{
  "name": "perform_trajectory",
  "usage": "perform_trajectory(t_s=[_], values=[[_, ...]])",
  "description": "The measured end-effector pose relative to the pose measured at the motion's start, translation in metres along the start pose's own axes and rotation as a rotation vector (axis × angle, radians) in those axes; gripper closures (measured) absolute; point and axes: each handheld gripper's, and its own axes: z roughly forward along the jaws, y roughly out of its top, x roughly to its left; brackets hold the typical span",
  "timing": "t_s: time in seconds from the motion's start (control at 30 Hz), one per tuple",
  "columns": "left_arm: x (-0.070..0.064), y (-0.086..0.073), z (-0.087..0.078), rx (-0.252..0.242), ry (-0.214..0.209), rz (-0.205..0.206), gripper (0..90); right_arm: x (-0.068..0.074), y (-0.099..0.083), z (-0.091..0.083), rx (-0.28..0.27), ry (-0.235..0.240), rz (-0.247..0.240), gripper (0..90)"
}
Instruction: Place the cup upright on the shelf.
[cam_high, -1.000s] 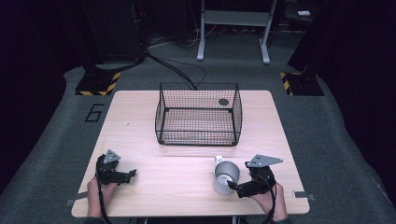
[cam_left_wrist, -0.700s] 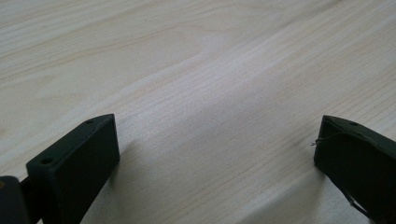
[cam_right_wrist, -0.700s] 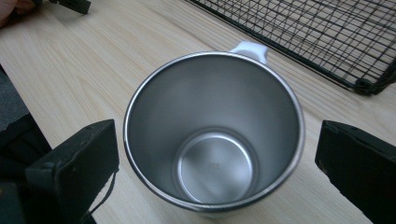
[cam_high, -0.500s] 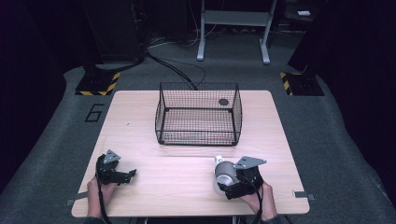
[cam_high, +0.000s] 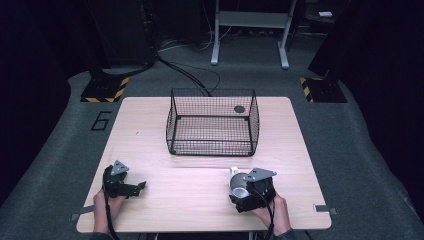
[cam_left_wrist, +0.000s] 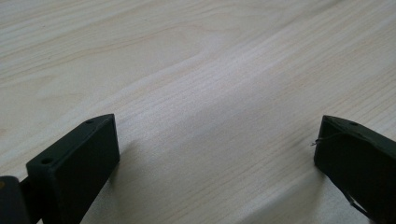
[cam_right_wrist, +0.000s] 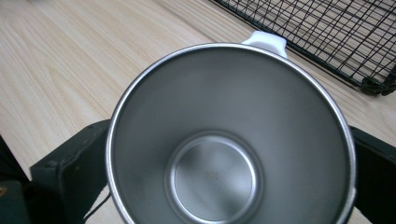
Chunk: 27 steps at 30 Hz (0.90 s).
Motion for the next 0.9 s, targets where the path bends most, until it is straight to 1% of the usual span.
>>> perform_trajectory(t_s=[0.03,0.07,0.17,0.2,0.27,0.37,0.43,0.47,0.57,0.63,0.7,0.73,0.9], values=[[0.0001,0.0000,-0.0001,0.001,0.000,0.001,0.3,-0.0008,0.0000,0.0012,0.003,-0.002,-0.004,2.8],[0.0000,0.0000,0.0000,0.001,0.000,0.000,0.3,-0.0004,-0.0001,0.0016,-0.002,-0.003,0.006,4.2],[0.0000,0.0000,0.0000,0.000,0.000,0.000,0.3,-0.0008,-0.0005,0.0020,-0.004,-0.006,0.004,4.6],[0.0000,0.0000,-0.0001,0.001,-0.001,-0.001,0.3,0.0000,-0.0009,0.0020,-0.010,-0.008,0.012,4.8],[0.0000,0.0000,-0.0001,0.000,0.000,0.000,0.3,0.0000,-0.0013,0.0017,-0.007,-0.009,0.012,5.0],[0.0000,0.0000,-0.0001,0.000,0.000,0.000,0.3,-0.0014,-0.0018,0.0013,-0.007,-0.008,-0.009,5.5],[0.0000,0.0000,-0.0001,0.000,0.000,0.001,0.3,-0.0012,-0.0024,0.0012,-0.010,-0.009,-0.008,5.7],[-0.0001,0.0000,-0.0001,0.000,0.001,0.001,0.3,-0.0004,-0.0027,0.0015,-0.015,-0.011,0.004,5.8],[0.0001,0.0001,-0.0002,0.001,0.000,0.006,0.2,-0.0007,-0.0028,0.0014,-0.018,-0.008,0.007,5.9],[-0.0001,0.0000,-0.0001,0.001,0.001,0.001,0.2,-0.0008,-0.0028,0.0014,-0.018,-0.007,0.010,6.0],[0.0000,0.0001,0.0000,0.000,0.001,0.000,0.2,-0.0026,-0.0034,0.0012,-0.025,0.007,0.001,6.0],[0.0002,0.0002,-0.0001,0.002,-0.003,-0.002,0.2,-0.0032,-0.0031,0.0012,-0.034,0.024,0.012,6.1],[0.0001,0.0002,-0.0001,0.002,-0.003,-0.003,0.2,-0.0038,-0.0007,0.0004,-0.032,0.018,-0.001,6.1]])
